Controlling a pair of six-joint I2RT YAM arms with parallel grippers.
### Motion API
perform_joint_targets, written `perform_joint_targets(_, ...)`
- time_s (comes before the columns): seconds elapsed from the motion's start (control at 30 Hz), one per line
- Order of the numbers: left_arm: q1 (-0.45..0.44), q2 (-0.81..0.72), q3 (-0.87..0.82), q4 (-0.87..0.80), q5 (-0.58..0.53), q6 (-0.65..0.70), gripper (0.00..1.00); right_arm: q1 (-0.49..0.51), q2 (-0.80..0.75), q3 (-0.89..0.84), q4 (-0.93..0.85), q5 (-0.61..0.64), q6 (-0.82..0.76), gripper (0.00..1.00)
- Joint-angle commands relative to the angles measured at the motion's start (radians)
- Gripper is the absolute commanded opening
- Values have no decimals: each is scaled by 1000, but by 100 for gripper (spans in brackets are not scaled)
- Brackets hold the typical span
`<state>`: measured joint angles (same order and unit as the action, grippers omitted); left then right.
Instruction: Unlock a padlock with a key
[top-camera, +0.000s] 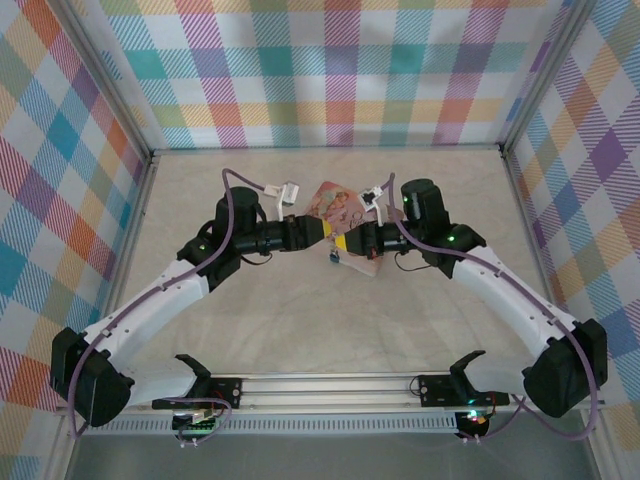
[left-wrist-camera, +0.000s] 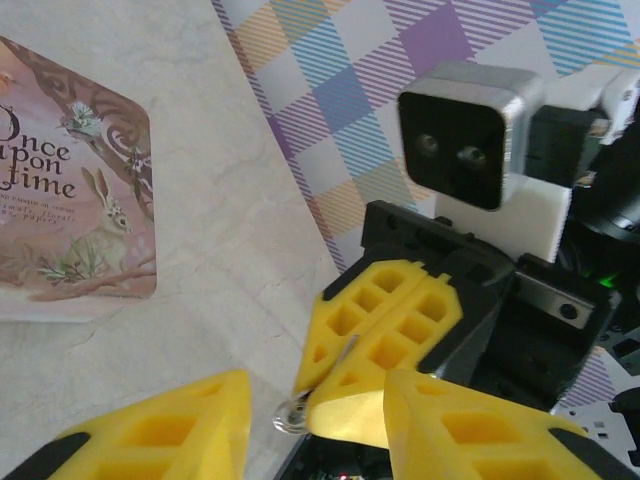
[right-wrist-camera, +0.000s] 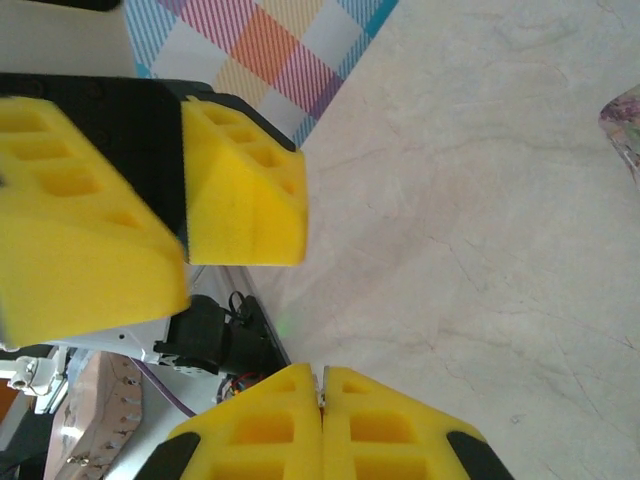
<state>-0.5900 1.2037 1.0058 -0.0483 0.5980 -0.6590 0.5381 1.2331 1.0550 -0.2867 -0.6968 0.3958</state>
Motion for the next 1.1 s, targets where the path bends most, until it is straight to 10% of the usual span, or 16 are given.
perform_joint_targets(0.0,10,-18,-47,67,38,-5,34,6,-47,17,86,-49,53,3)
perform_joint_targets(0.6,10,-60,-191,669,165,-279,41,5,-146,-107,499,-41,318,2)
perform_joint_targets(1.07,-16,-47,-155,720,188,-303,32,5,-118,-138,700,-91,440,3)
